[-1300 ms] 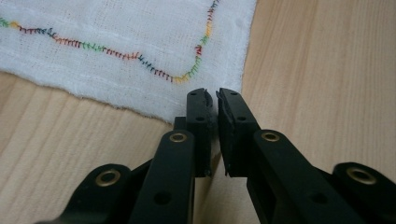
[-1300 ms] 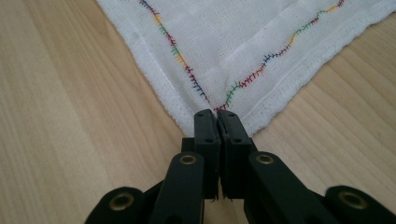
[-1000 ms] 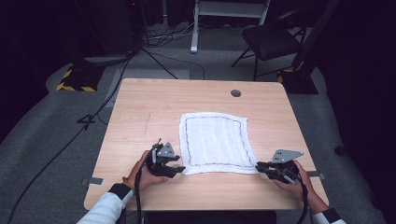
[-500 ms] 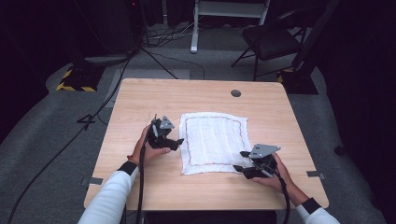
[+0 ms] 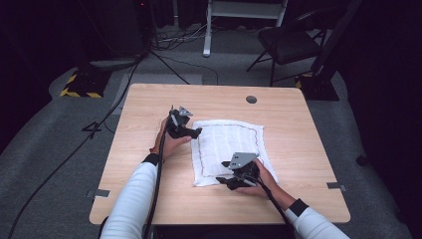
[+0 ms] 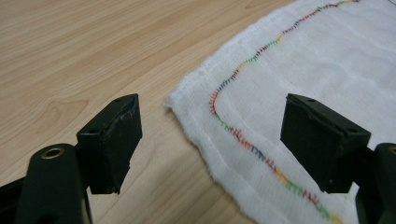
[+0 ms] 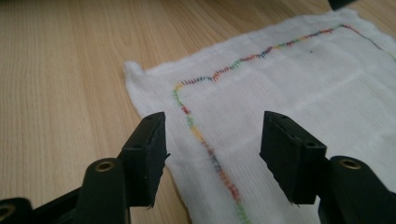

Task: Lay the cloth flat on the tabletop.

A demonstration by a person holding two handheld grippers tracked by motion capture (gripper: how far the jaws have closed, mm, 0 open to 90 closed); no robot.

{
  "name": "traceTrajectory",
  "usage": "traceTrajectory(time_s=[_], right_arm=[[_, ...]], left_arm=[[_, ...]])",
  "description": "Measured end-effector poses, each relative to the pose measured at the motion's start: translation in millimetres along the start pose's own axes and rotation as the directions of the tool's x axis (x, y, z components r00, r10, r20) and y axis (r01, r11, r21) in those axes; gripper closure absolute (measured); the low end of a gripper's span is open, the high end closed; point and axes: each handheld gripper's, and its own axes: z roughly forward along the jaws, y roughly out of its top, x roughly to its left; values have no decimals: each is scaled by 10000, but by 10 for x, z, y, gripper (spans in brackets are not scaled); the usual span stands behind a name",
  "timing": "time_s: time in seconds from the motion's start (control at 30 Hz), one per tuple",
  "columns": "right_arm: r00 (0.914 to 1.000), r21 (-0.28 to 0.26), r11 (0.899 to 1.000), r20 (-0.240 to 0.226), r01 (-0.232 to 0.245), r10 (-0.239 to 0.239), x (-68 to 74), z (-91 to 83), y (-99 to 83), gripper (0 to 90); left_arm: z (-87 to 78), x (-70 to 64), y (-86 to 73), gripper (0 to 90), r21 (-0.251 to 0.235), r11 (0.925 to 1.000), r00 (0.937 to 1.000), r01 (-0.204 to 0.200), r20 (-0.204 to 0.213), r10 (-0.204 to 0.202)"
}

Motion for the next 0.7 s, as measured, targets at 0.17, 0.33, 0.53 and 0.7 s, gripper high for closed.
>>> traceTrajectory(time_s=[0.17,0.33,0.53,0.7], right_arm=[[9986,-27,9991,-289,432,-432,105,163,118,444],[9964,86,9980,-573,625,-619,198,332,196,455],[9941,312,9966,-791,766,-739,324,592,303,448],[9962,408,9975,-667,580,-552,325,666,329,487]], left_arm=[[174,-3,56,207,258,9996,9995,112,-301,-105],[298,26,74,205,444,9985,9984,312,-476,-291],[381,96,41,169,420,9947,9937,939,-662,-910],[384,91,35,185,527,9960,9949,714,-752,-674]])
